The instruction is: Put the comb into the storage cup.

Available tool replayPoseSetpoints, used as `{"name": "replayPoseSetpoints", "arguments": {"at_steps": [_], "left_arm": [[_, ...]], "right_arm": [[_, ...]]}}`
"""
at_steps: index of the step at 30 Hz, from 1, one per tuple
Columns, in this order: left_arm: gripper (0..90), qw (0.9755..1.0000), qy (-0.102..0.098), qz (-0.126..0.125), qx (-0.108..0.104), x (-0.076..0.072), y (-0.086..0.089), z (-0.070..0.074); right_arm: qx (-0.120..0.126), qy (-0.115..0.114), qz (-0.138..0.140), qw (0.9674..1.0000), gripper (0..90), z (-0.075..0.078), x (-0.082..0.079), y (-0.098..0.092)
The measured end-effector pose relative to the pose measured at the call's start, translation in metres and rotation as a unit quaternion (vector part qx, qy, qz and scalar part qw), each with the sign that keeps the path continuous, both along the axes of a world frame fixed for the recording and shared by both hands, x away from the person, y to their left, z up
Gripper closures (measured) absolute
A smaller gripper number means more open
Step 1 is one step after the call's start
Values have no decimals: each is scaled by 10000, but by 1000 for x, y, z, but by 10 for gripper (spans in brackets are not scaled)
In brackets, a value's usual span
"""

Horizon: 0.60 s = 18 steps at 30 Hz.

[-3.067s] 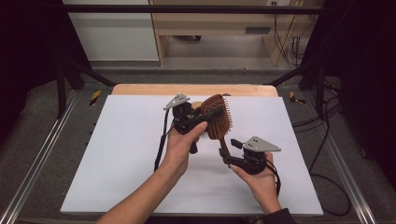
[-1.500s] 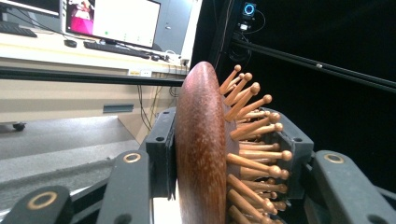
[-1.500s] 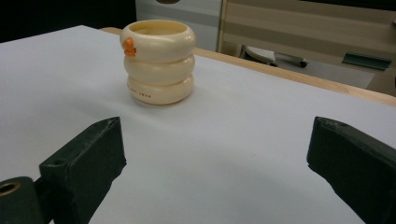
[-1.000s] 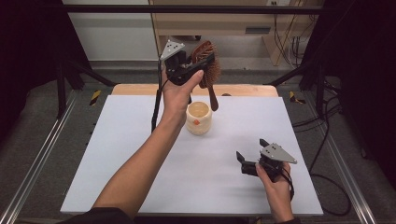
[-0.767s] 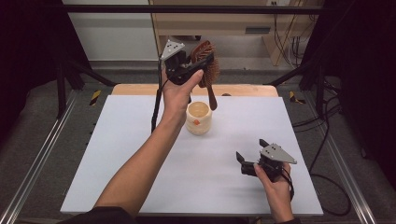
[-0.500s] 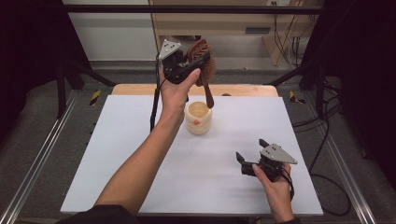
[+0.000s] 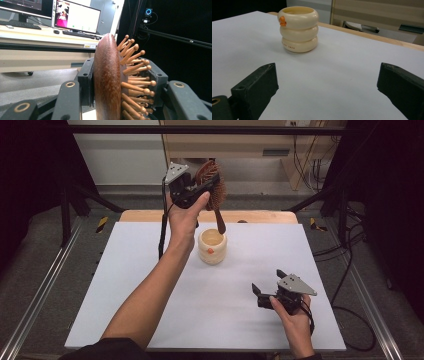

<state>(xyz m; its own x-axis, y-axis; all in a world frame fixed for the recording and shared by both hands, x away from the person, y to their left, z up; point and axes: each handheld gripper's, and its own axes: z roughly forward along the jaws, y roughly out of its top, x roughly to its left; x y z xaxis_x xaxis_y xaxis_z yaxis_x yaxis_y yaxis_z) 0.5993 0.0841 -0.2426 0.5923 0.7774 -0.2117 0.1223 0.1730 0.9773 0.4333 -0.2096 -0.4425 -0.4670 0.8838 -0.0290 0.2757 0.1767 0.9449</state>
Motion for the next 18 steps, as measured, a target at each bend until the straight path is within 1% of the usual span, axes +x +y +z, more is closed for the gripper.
{"name": "replayPoseSetpoints", "arguments": {"at_steps": [11,18], "left_arm": [[504,10000,-10,81,-3,2,5,0],[504,9999,8,106,24,3,6,-2]], "right_arm": [[8,8,-3,10000,37,0,0,0],[2,45,-4,10000,37,-1,0,1]]}}
